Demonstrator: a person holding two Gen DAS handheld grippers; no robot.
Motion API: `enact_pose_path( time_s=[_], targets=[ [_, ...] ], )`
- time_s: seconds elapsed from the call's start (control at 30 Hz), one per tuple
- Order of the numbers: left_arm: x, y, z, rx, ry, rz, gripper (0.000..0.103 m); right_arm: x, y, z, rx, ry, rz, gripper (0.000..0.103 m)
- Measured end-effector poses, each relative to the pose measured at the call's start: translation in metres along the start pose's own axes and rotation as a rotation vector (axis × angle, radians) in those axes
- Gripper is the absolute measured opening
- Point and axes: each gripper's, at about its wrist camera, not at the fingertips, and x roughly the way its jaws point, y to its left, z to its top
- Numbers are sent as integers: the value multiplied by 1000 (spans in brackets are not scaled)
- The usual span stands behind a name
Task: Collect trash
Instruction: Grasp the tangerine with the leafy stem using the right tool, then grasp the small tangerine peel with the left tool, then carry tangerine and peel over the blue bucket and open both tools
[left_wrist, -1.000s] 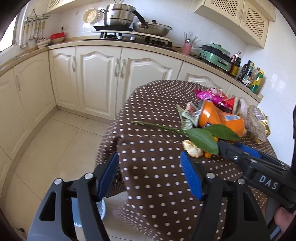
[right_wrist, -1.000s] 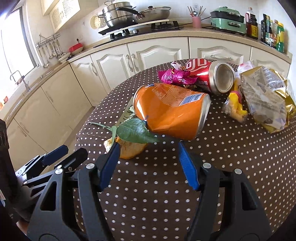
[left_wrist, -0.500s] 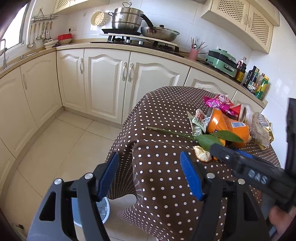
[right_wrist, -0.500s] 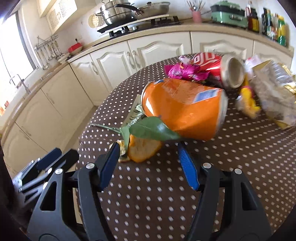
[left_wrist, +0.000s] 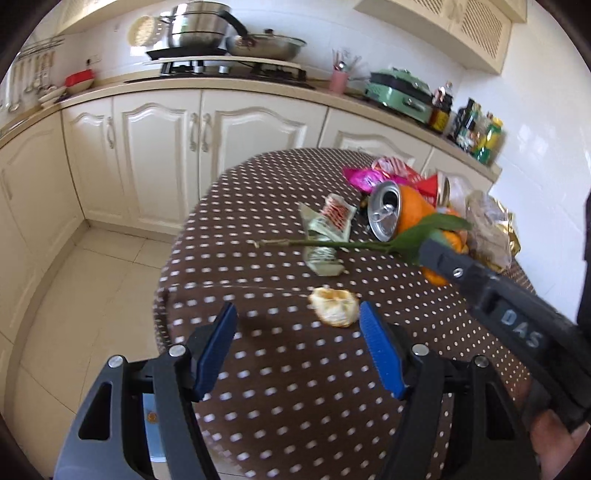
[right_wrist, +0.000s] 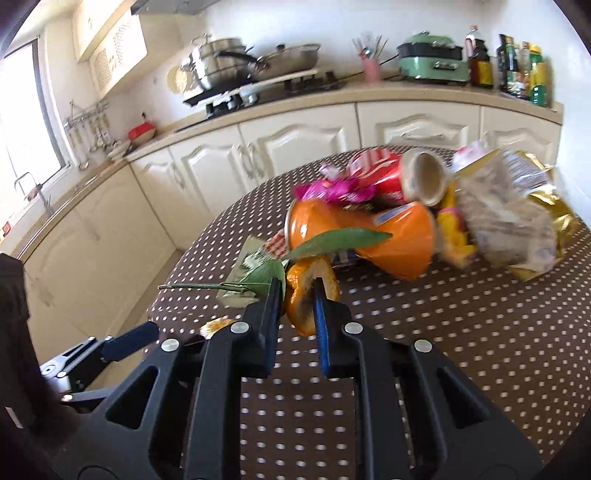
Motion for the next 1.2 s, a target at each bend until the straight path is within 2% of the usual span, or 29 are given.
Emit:
enact_pose_path(
  time_s=[0.2, 0.27, 0.37, 0.5, 0.73, 0.9, 1.07, 1.2],
  targets=[
    [22, -22, 7, 51, 45, 51, 67, 0, -4, 0, 15, -2, 10, 17],
    [28, -29, 9, 87, 60, 91, 61, -1, -6, 0, 18, 0, 9, 17],
    [31, -36, 9, 124, 52, 152, 36, 0, -6, -1, 21, 6, 10, 17],
    [21, -25, 8, 73, 16, 104, 36, -2, -2, -1, 7, -5, 3, 17],
    [-21, 16, -3, -42, -76, 76, 35, -7, 16, -6, -17, -7, 40, 17],
    [-44, 60, -17, -118, -89, 47, 35, -7, 48, -13, -64, -1, 112, 17],
    [-62, 106, -41, -196, -91, 64, 35, 5, 96, -27, -147, 31, 196, 17],
    [-71, 145, -60, -263, -84, 137, 35, 24, 147, -47, -243, 72, 250, 17]
  ],
)
